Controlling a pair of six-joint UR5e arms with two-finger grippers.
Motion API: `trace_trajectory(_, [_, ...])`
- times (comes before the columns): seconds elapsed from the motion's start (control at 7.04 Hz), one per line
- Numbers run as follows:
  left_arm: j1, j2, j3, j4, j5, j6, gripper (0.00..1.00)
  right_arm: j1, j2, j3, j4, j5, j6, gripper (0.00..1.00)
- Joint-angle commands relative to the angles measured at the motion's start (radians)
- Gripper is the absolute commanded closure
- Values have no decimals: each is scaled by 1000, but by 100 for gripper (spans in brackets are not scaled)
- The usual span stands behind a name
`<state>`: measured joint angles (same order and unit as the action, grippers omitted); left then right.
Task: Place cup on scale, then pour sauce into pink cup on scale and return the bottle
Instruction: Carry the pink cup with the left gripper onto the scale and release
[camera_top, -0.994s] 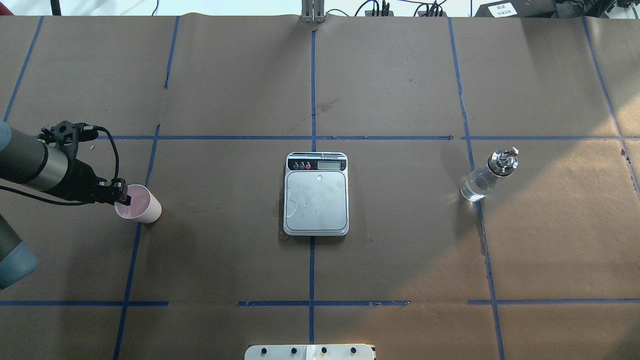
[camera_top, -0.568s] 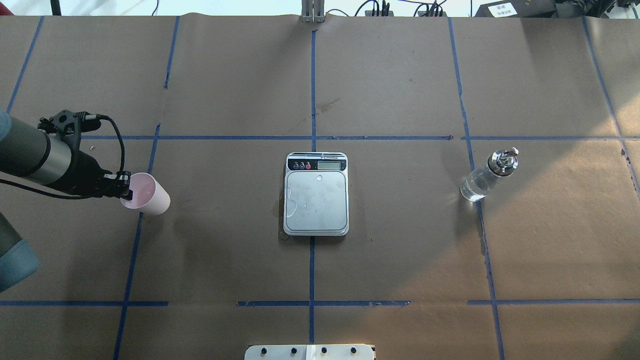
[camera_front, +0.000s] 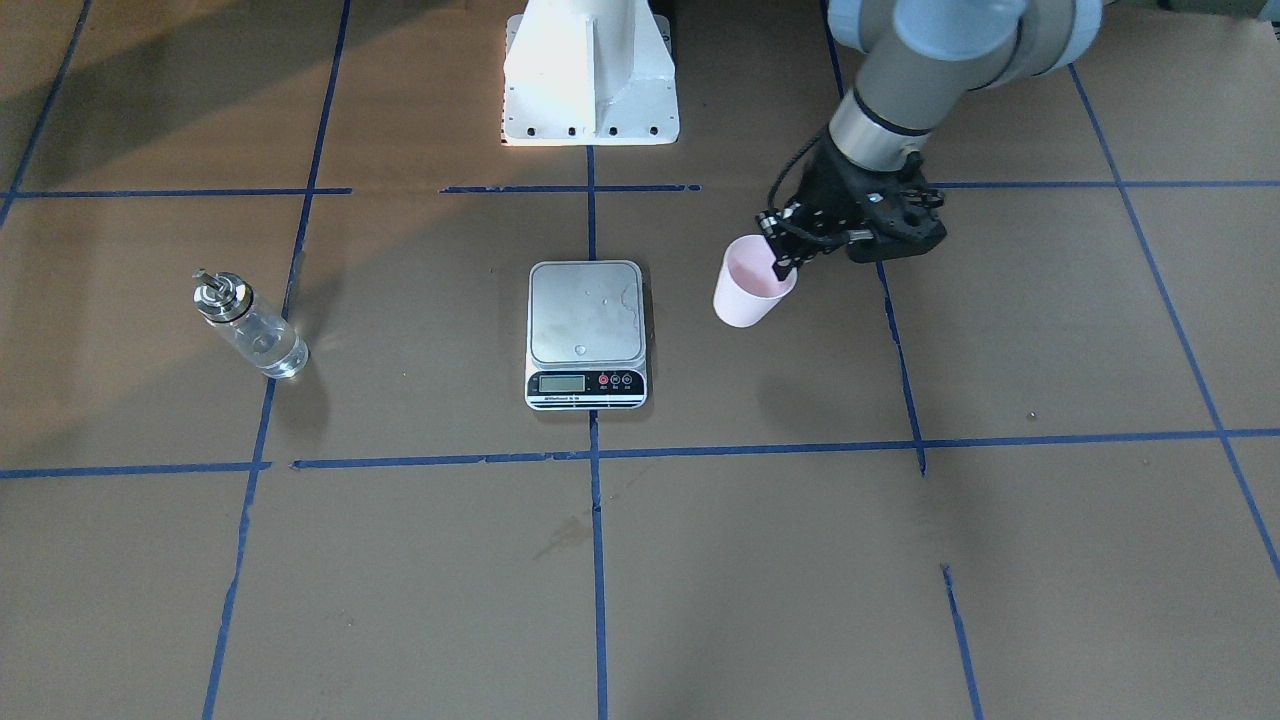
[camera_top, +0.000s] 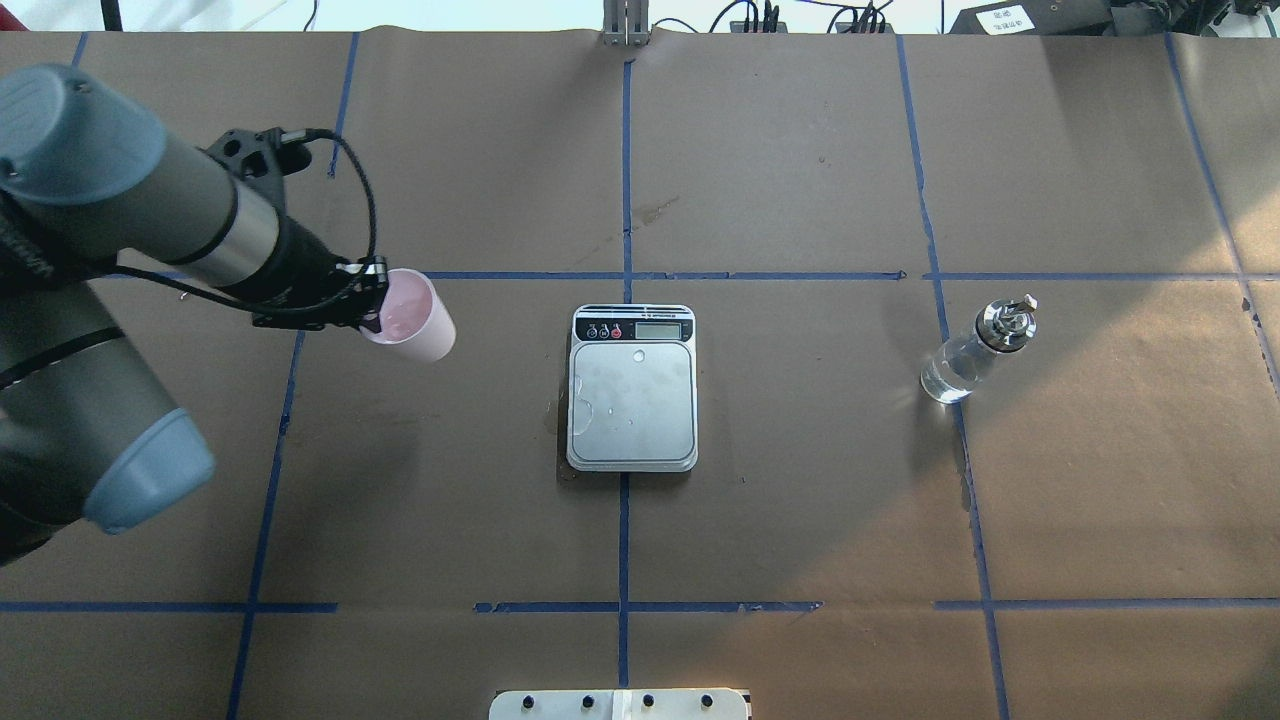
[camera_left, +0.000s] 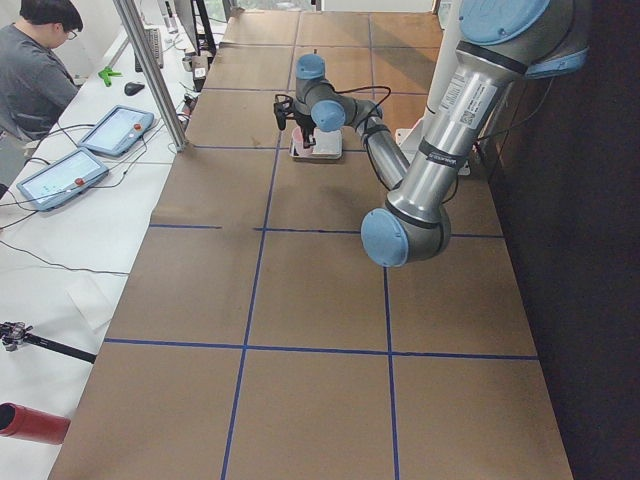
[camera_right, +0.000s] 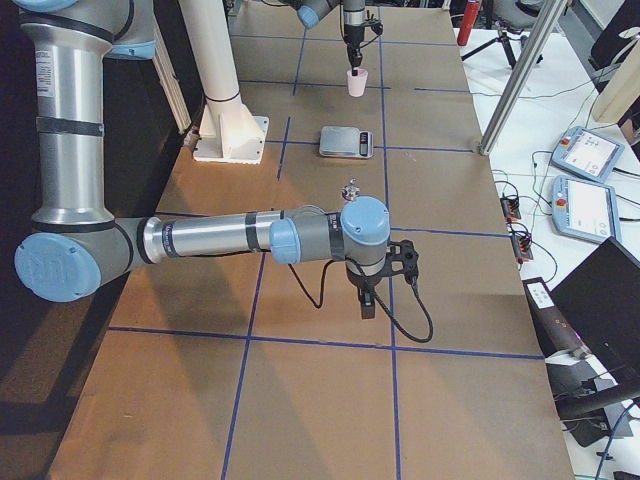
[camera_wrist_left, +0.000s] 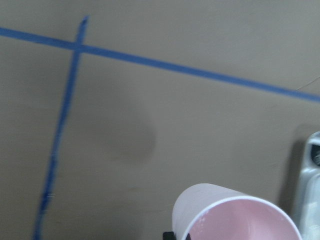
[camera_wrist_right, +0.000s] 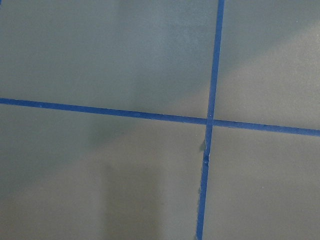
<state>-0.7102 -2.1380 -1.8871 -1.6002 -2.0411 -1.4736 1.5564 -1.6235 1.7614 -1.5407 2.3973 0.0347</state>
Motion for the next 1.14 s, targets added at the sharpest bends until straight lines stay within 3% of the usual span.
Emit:
trace_trajectory(0.0, [105, -170, 138, 20, 117, -166, 100, -1, 1, 1, -1, 3, 1, 0])
trace_trajectory(0.14, [150, -187, 160, 19, 166, -186, 100, -1, 1, 1, -1, 5, 1, 0])
trace_trajectory(0.99, [202, -218, 242, 6, 170, -174, 100, -1, 10, 9, -3, 5, 1, 0])
